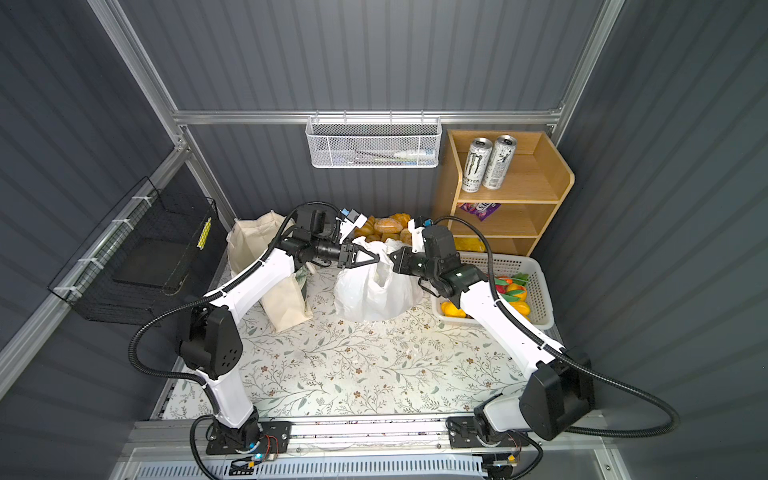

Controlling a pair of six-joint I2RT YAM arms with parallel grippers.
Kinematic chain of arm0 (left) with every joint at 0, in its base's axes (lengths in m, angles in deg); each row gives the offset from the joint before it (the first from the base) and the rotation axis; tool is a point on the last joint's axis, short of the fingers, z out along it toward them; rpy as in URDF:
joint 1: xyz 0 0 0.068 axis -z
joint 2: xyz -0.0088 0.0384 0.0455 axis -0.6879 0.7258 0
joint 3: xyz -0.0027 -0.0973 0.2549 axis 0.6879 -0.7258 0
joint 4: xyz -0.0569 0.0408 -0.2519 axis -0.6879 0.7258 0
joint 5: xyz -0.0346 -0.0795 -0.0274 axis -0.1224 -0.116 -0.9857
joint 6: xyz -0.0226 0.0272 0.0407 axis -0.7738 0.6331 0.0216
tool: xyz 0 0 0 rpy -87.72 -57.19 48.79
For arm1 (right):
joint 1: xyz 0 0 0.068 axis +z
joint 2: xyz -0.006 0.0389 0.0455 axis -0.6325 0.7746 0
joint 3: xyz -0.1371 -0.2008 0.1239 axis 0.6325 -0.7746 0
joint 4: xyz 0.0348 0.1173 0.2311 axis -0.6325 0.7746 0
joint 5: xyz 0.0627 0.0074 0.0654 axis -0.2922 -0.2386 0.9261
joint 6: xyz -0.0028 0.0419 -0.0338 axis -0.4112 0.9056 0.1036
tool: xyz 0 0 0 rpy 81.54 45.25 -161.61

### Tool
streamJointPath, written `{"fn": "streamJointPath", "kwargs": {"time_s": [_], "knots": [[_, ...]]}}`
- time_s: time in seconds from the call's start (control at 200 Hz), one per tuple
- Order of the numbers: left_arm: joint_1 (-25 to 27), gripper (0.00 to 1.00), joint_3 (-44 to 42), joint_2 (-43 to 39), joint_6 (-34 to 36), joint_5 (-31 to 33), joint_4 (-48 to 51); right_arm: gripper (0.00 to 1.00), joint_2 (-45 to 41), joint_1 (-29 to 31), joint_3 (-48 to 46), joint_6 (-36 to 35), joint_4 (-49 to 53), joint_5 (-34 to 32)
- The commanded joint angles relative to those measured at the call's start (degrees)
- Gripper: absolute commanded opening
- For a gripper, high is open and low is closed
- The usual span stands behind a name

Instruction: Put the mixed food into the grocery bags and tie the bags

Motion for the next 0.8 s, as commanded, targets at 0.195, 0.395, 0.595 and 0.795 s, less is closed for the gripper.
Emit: {"fn": "streamJointPath", "kwargs": {"time_s": [0.195, 0.395, 0.595, 0.795], "knots": [[-0.4, 0.29, -6.9, -1.8, -23.8, -5.1, -33.0, 0.0, -0.1, -0.1, -1.3, 0.8, -0.7, 0.0], [-0.4, 0.3, -7.6, -0.2, -29.5, -1.8, -41.1, 0.0, -1.3, 0.7, -3.2, 1.0, -0.8, 0.5], [-0.4, 0.3, -7.9, 0.8, -31.8, 0.8, -43.7, 0.0, -1.7, 0.7, -4.6, 1.1, -1.7, 0.0], [-0.4, 0.29, -8.1, -0.4, -24.6, 3.5, -34.2, 0.0, -2.0, 0.7, -3.4, 0.2, -1.3, -1.5]]}}
